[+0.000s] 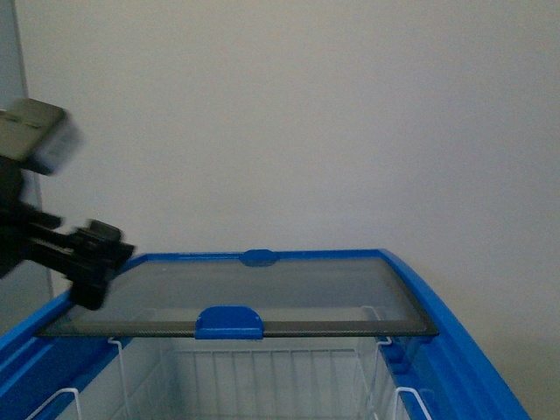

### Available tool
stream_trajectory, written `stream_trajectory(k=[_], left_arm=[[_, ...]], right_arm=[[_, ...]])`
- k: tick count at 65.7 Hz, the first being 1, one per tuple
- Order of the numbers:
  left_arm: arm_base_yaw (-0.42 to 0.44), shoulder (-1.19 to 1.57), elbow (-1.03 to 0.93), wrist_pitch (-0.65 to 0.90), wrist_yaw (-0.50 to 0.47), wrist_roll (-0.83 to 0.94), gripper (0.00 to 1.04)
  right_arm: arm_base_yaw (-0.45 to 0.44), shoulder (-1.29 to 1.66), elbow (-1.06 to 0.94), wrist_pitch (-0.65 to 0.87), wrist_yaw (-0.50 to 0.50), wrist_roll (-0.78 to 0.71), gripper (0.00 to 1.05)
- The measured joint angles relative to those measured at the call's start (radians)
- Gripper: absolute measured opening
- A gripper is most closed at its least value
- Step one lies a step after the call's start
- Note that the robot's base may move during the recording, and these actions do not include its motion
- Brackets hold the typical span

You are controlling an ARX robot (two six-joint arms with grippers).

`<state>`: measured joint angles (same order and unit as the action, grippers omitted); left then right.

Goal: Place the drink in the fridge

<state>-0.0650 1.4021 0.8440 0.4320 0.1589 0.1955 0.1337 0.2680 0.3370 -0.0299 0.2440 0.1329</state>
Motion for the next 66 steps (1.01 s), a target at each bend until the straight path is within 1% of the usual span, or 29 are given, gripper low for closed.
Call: stream_trajectory(k=[2, 4, 7, 10, 12, 16, 17, 19, 22, 24, 27, 28, 29, 31, 34, 36, 39, 40, 42, 44, 45, 46, 51, 57, 66], left_arm=[[0.017, -0.052, -0.04, -0.015, 0.0, -0.042, 0.97], [0.046, -0.132, -0.103, -0.035, 0.004, -0.132, 0.97], [0.077, -0.214, -0.166, -0.059, 0.015, -0.196, 0.97], [0.116, -0.325, -0.266, -0.03, -0.031, -0.213, 0.91], [0.132, -0.368, -0.304, -0.018, -0.036, -0.217, 0.88], [0.209, -0.553, -0.447, -0.033, 0.013, -0.211, 0.78], [0.233, -0.627, -0.504, -0.045, 0.024, -0.211, 0.73], [0.246, -0.726, -0.578, -0.053, 0.02, -0.21, 0.66], [0.242, -0.807, -0.635, -0.055, 0.016, -0.208, 0.57], [0.237, -0.825, -0.65, -0.057, 0.011, -0.207, 0.52], [0.228, -0.843, -0.663, -0.06, -0.001, -0.207, 0.47], [0.227, -0.845, -0.666, -0.06, -0.003, -0.207, 0.46], [0.222, -0.855, -0.673, -0.061, -0.008, -0.207, 0.42], [0.216, -0.867, -0.681, -0.063, -0.011, -0.206, 0.38], [0.198, -0.894, -0.7, -0.07, -0.03, -0.205, 0.27], [0.189, -0.911, -0.711, -0.076, -0.038, -0.204, 0.2], [0.18, -0.928, -0.72, -0.081, -0.049, -0.204, 0.13], [0.174, -0.934, -0.724, -0.085, -0.061, -0.204, 0.11], [0.136, -0.952, -0.732, -0.095, -0.123, -0.204, 0.04], [0.1, -0.969, -0.74, -0.102, -0.148, -0.204, 0.03], [0.087, -0.977, -0.745, -0.106, -0.146, -0.204, 0.03], [0.08, -0.983, -0.748, -0.108, -0.145, -0.202, 0.03], [0.07, -1.005, -0.76, -0.119, -0.152, -0.201, 0.03], [0.068, -1.048, -0.779, -0.143, -0.159, -0.201, 0.03], [0.068, -1.098, -0.796, -0.176, -0.159, -0.201, 0.03]], right_arm=[[0.0, 0.0, 0.0, 0.0, 0.0, 0.0, 0.36], [0.0, 0.0, 0.0, 0.0, 0.0, 0.0, 0.36], [0.0, 0.0, 0.0, 0.0, 0.0, 0.0, 0.36], [0.0, 0.0, 0.0, 0.0, 0.0, 0.0, 0.36], [0.0, 0.0, 0.0, 0.0, 0.0, 0.0, 0.36], [0.0, 0.0, 0.0, 0.0, -0.001, 0.0, 0.36], [0.0, 0.0, 0.0, 0.0, -0.001, 0.0, 0.36], [0.0, 0.0, 0.0, 0.0, 0.0, 0.0, 0.36], [-0.001, 0.001, 0.0, -0.002, -0.003, -0.001, 0.36], [-0.013, 0.012, 0.013, -0.038, -0.036, -0.027, 0.36], [-0.038, 0.032, 0.057, -0.137, -0.12, -0.079, 0.36], [-0.045, 0.043, 0.074, -0.175, -0.134, -0.088, 0.36], [-0.056, 0.061, 0.102, -0.243, -0.193, -0.141, 0.36], [-0.063, 0.079, 0.128, -0.301, -0.23, -0.172, 0.36], [-0.063, 0.114, 0.172, -0.421, -0.306, -0.303, 0.36], [-0.053, 0.15, 0.184, -0.43, -0.326, -0.383, 0.36], [-0.046, 0.193, 0.202, -0.412, -0.339, -0.463, 0.36], [-0.042, 0.217, 0.215, -0.397, -0.338, -0.489, 0.36], [-0.033, 0.267, 0.248, -0.362, -0.339, -0.562, 0.36], [-0.026, 0.318, 0.285, -0.329, -0.34, -0.616, 0.36], [-0.022, 0.346, 0.304, -0.313, -0.34, -0.655, 0.36], [-0.02, 0.359, 0.315, -0.306, -0.34, -0.663, 0.36], [0.004, 0.45, 0.383, -0.278, -0.344, -0.766, 0.36], [0.064, 0.608, 0.486, -0.283, -0.345, -0.93, 0.36], [0.167, 0.773, 0.62, -0.314, -0.308, -1.067, 0.36]])
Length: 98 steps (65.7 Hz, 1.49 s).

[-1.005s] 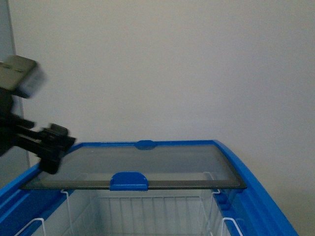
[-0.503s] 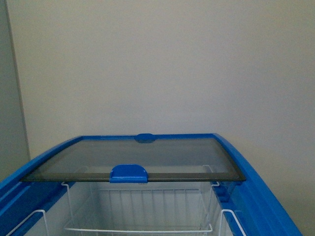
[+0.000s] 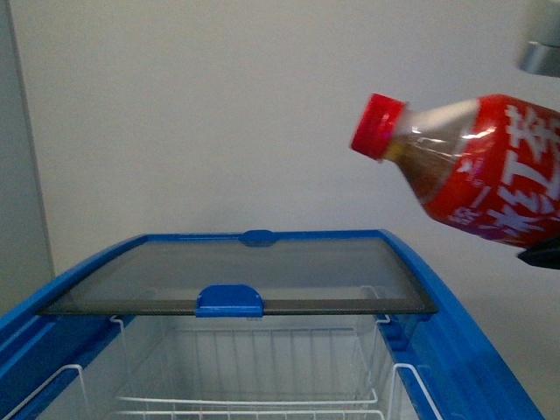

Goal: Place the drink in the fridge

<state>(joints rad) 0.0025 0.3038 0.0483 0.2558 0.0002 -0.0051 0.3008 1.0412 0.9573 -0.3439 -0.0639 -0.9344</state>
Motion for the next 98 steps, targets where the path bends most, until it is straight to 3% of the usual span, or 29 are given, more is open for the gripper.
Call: stream_trajectory(k=[10, 26, 32, 39, 63, 98], left_arm=[[0.0, -0.057, -0.034, -0.012, 0.001, 0.0, 0.03], [0.0, -0.114, -0.034, -0.065, 0.0, 0.0, 0.03], [0.0, -0.137, -0.034, -0.089, 0.0, 0.0, 0.03], [-0.001, -0.285, -0.034, -0.247, 0.0, 0.0, 0.03], [-0.001, -0.298, -0.034, -0.254, 0.0, 0.0, 0.03], [-0.001, -0.298, -0.034, -0.254, 0.0, 0.0, 0.03]], right_arm=[[0.092, 0.13, 0.085, -0.004, 0.016, -0.083, 0.36], [0.148, 0.279, 0.086, 0.037, 0.046, -0.142, 0.36], [0.15, 0.327, 0.086, 0.086, 0.05, -0.151, 0.36], [0.146, 0.433, 0.087, 0.166, 0.065, -0.151, 0.36], [0.107, 0.684, 0.198, 0.279, 0.097, -0.121, 0.36], [0.103, 0.839, 0.373, 0.259, 0.126, -0.055, 0.36]])
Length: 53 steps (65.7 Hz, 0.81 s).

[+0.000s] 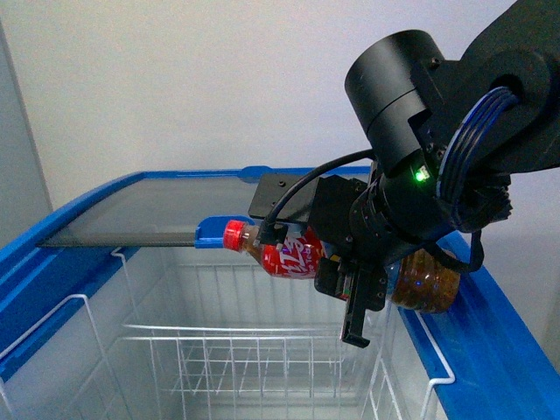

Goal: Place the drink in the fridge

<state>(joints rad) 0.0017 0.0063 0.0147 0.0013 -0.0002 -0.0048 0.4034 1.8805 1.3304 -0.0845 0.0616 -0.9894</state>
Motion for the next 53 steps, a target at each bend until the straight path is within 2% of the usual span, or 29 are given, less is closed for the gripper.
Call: stream_trajectory(k=[31, 53], left_arm=[[0.0, 0.0, 0.0, 0.0, 0.0, 0.0, 0.03], [0.0, 0.0, 0.0, 0.0, 0.0, 0.0, 0.03]], right_arm=[[0.079, 0.107, 0.024, 0.043, 0.008, 0.011, 0.36], [0.066, 0.265, 0.156, 0.049, 0.03, 0.051, 0.36]])
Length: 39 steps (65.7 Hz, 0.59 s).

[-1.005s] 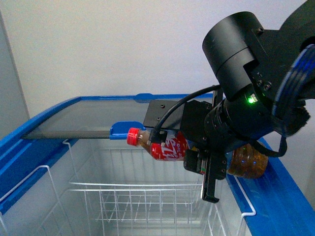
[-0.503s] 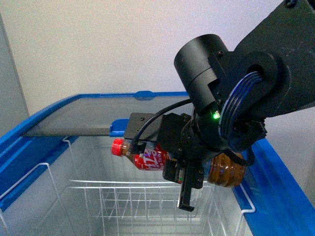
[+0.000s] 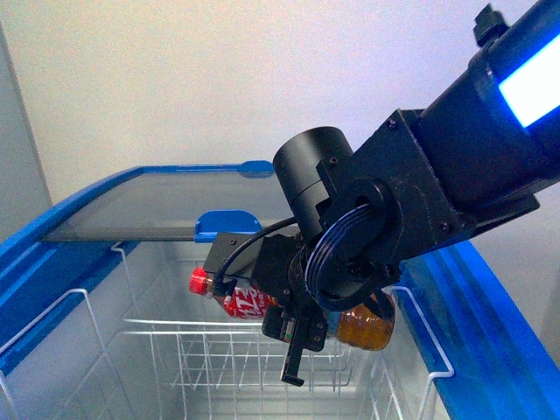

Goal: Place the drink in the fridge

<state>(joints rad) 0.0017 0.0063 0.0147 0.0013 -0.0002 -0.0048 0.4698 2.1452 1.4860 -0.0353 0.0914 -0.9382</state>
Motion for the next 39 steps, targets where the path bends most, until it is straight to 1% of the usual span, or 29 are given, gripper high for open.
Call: stream_trajectory(k=[13, 20, 22, 29, 31, 32, 39], left_arm=[[0.0, 0.0, 0.0, 0.0, 0.0, 0.0, 0.03], [0.0, 0.0, 0.0, 0.0, 0.001, 0.0, 0.03], [0.0, 0.0, 0.0, 0.0, 0.0, -0.001, 0.04], [0.0, 0.0, 0.0, 0.0, 0.0, 0.0, 0.29], [0.0, 0.0, 0.0, 0.0, 0.0, 0.0, 0.31], [0.0, 0.0, 0.0, 0.0, 0.0, 0.0, 0.36], [0.0, 0.0, 0.0, 0.0, 0.0, 0.0, 0.5]], right_arm=[[-0.002, 0.076, 0.052, 0.017, 0.008, 0.005, 0.36], [0.0, 0.098, 0.065, 0.032, 0.035, 0.003, 0.36], [0.001, 0.103, 0.069, 0.041, 0.033, 0.004, 0.36], [0.012, 0.131, 0.089, 0.079, 0.046, 0.004, 0.36], [0.014, 0.135, 0.091, 0.085, 0.048, 0.003, 0.36], [0.016, 0.138, 0.093, 0.092, 0.049, 0.003, 0.36], [0.024, 0.159, 0.106, 0.127, 0.063, 0.004, 0.36]])
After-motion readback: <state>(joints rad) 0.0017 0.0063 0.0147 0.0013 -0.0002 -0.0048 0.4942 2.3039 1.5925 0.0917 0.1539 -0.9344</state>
